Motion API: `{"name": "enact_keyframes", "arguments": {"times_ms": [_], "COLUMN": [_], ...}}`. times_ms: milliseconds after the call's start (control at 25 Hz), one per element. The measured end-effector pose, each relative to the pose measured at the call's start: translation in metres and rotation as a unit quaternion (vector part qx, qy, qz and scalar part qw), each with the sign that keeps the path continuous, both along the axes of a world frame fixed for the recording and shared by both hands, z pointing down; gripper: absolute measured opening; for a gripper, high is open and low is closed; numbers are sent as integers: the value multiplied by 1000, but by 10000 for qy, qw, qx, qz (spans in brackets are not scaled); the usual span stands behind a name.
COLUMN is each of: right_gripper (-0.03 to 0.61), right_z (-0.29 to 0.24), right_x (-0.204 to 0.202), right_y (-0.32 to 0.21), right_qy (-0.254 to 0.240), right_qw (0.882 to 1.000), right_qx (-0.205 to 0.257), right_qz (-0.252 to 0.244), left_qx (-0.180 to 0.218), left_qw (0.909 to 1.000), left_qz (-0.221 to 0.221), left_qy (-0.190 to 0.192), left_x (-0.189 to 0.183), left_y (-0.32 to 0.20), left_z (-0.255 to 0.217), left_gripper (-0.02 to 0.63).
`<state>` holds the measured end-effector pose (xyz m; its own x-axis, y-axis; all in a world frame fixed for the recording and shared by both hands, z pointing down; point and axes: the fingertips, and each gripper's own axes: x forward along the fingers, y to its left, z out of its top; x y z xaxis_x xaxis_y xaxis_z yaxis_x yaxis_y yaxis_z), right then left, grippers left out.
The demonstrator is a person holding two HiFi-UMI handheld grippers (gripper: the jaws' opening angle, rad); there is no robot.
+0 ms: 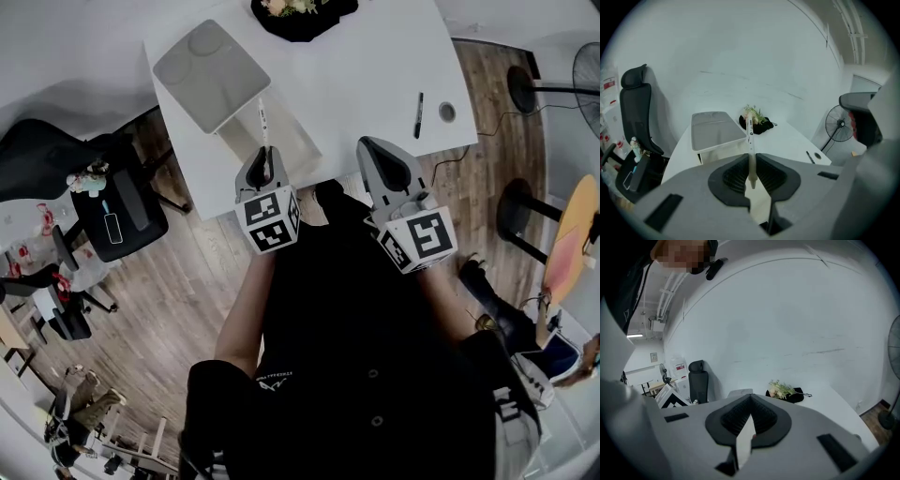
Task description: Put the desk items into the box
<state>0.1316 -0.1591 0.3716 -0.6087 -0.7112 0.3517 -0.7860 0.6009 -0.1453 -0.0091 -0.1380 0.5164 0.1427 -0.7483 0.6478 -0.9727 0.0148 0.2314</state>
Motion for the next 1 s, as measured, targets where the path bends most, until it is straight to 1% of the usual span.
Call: {"name": "enact_keyframes", "arguments": {"times_ms": [280, 600, 800, 1000], "right_gripper": [-2, -2, -2, -2], "right_z": [13, 27, 35, 46], "right_x": [8, 10, 15, 12], "right_y": [-17, -33, -41, -51], "right_qy": [26, 106, 148, 168], "right_qw": [9997, 9985, 9976, 9968], "right_qx": [-158, -335, -436, -571], "right_qz": [-166, -414, -511, -540], "left_qx": [-538, -1111, -1341, -1604], "left_qw": [9983, 9927, 9889, 9841], "left_qz": [-137, -468, -646, -761], "left_qy": [-154, 26, 56, 65], "left_x": [7, 9, 8, 2], "left_y": [0, -12, -19, -19], "left_z": [45, 86, 106, 123], "left_gripper": [57, 57, 57, 57]}}
